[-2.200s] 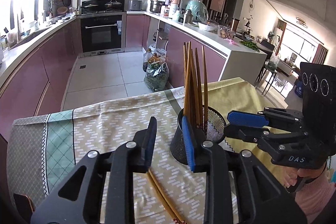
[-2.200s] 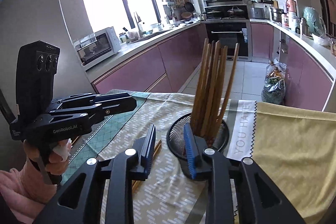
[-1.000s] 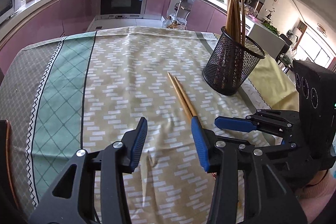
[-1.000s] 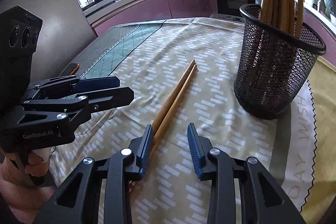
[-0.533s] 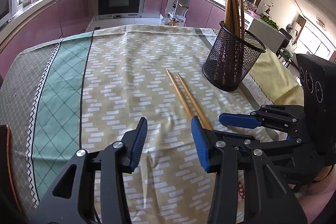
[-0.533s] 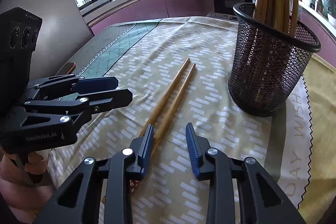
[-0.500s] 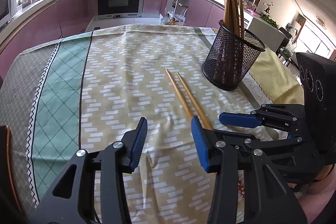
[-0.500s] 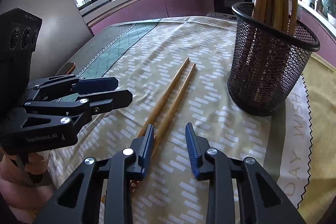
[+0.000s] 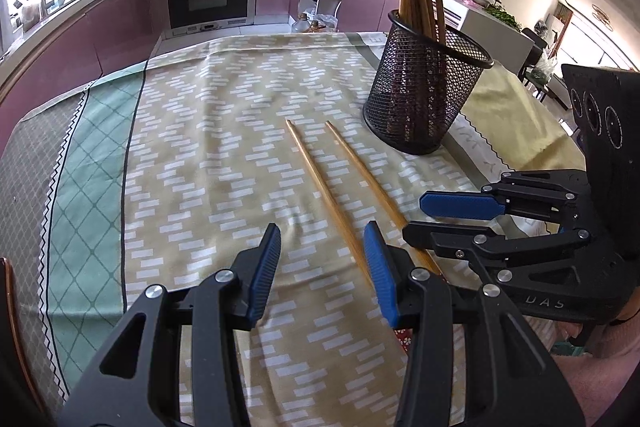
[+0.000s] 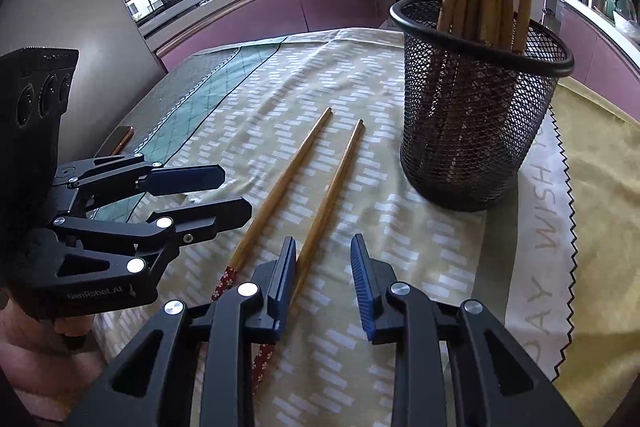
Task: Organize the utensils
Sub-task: 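Move both grippers back to the last chopsticks and grasp one each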
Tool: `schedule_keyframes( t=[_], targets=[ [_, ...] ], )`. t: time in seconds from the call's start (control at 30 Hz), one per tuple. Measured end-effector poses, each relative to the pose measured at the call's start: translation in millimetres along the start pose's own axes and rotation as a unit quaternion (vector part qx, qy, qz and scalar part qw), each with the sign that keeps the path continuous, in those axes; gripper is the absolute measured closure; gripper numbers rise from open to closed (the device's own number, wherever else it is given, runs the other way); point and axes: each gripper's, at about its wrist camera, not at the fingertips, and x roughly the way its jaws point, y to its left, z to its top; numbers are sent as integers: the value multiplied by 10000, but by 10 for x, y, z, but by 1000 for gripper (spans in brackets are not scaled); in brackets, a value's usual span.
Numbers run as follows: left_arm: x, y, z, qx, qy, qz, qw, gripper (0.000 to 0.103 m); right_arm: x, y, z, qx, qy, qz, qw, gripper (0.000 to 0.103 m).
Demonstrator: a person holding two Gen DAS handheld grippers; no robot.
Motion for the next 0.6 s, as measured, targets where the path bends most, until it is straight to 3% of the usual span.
schedule_keyframes(
  t=[0.6],
  targets=[
    [245,-92,115,181,258,231,9992,69,30,-27,32,-62,-3,-196,9998,78]
  ],
)
